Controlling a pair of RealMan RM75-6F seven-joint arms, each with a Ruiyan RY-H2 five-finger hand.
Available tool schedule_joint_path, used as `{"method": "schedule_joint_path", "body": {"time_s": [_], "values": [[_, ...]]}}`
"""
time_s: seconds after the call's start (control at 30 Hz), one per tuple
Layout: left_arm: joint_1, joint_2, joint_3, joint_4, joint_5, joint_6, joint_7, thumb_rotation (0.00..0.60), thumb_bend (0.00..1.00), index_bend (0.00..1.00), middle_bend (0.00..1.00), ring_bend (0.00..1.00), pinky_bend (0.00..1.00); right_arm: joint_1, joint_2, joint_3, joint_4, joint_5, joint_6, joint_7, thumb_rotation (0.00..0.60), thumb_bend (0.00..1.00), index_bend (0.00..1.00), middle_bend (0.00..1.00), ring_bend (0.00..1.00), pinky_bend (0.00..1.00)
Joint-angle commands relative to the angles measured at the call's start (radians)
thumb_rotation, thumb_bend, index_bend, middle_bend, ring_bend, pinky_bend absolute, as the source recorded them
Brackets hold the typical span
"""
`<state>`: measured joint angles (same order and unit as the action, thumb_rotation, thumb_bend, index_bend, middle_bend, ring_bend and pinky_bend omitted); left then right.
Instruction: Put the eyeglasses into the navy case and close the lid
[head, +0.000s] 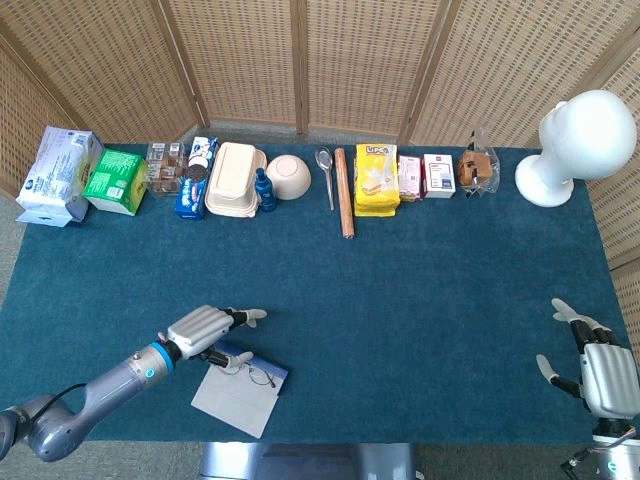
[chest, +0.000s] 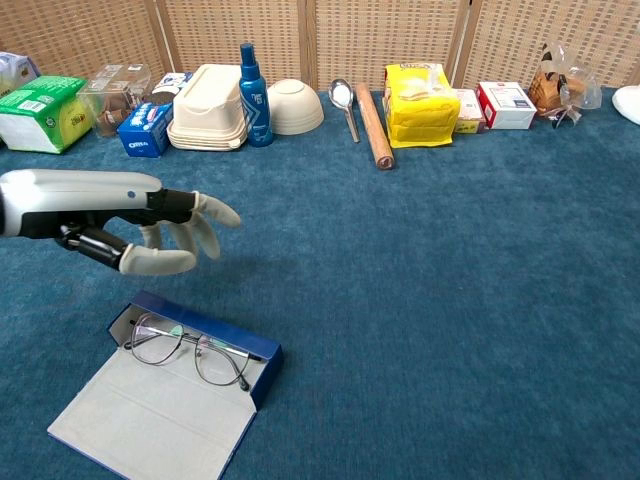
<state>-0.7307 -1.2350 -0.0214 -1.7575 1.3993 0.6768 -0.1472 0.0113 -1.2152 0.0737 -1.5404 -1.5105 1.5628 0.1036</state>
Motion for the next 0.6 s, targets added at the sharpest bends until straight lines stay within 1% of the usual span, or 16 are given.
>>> {"method": "schedule_joint_path", "body": {"time_s": [0.03, 0.1, 0.23, 0.4, 0.6], "values": [[-0.028, -0.008, -0.009, -0.007, 0.023, -0.030, -0.038, 0.212, 0.32, 0.10, 0.26, 0.24, 0.39, -0.002, -0.001, -0.002, 0.002, 0.000, 0.001, 0.003, 0.600, 0.27, 0.16, 0.32, 0.27, 0.32], [-0.037, -0.019, -0.008, -0.001, 0.041, -0.031, -0.035, 0.212, 0.32, 0.10, 0.26, 0.24, 0.38, -0.005, -0.002, -0.003, 0.005, 0.001, 0.003, 0.006, 0.600, 0.27, 0.15, 0.32, 0.27, 0.32], [-0.052, -0.043, -0.004, 0.009, 0.055, -0.041, -0.031, 0.211, 0.32, 0.11, 0.26, 0.22, 0.31, -0.008, -0.001, -0.003, 0.008, 0.003, 0.007, 0.010, 0.600, 0.27, 0.15, 0.32, 0.27, 0.32], [-0.072, -0.082, 0.010, 0.020, 0.070, -0.063, -0.018, 0.214, 0.32, 0.11, 0.26, 0.22, 0.32, -0.017, 0.001, -0.004, 0.012, 0.005, 0.016, 0.020, 0.600, 0.27, 0.15, 0.32, 0.27, 0.32], [-0.077, -0.100, 0.032, 0.028, 0.088, -0.060, 0.008, 0.212, 0.32, 0.12, 0.26, 0.19, 0.30, -0.023, 0.006, -0.005, 0.013, 0.008, 0.020, 0.026, 0.600, 0.27, 0.15, 0.32, 0.27, 0.32]]}}
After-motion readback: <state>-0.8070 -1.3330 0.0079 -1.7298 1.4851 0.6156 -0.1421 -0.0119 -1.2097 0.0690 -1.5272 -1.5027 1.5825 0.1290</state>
